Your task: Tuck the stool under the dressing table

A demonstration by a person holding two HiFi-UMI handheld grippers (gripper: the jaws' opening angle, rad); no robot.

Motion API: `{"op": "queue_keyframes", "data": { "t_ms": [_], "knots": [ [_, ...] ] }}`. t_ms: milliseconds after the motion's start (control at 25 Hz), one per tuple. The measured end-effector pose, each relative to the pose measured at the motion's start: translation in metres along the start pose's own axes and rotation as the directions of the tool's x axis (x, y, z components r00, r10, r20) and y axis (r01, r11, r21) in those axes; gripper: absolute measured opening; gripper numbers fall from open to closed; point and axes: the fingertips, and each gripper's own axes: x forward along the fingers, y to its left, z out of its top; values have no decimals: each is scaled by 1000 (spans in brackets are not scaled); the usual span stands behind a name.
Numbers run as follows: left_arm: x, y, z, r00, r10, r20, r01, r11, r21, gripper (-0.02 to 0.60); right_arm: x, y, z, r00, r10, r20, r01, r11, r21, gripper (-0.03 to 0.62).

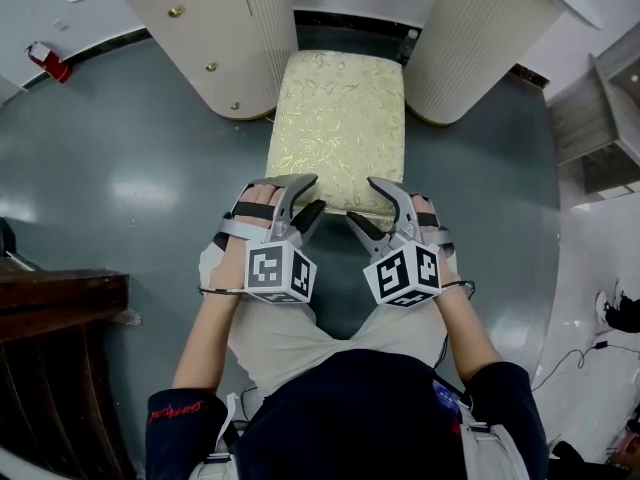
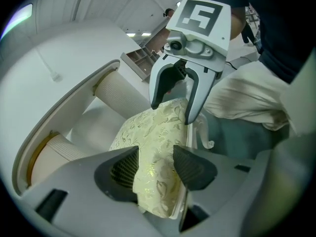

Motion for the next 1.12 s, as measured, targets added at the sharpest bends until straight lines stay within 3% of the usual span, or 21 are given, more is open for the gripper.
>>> {"op": "queue_keyframes", "data": {
  "t_ms": [280, 480, 720, 1120],
  "knots": [
    [-2, 1, -1, 998, 54, -23, -53, 998, 34, 236, 8, 11, -10, 998, -35, -43, 31, 996, -88, 296],
    [-4, 4, -1, 998, 70, -5, -70, 997, 11, 241, 10, 10, -12, 999, -42, -28, 41, 998, -57, 298],
    [-1, -14, -8, 999, 1, -36, -1, 1000, 9, 253, 10, 11, -13, 999, -29, -19, 28, 999, -41, 296],
    [8, -16, -11, 999, -14, -45, 14, 1000, -2, 278, 11, 10, -14, 1000, -8, -19, 8, 1000, -24, 296]
  ]
}}
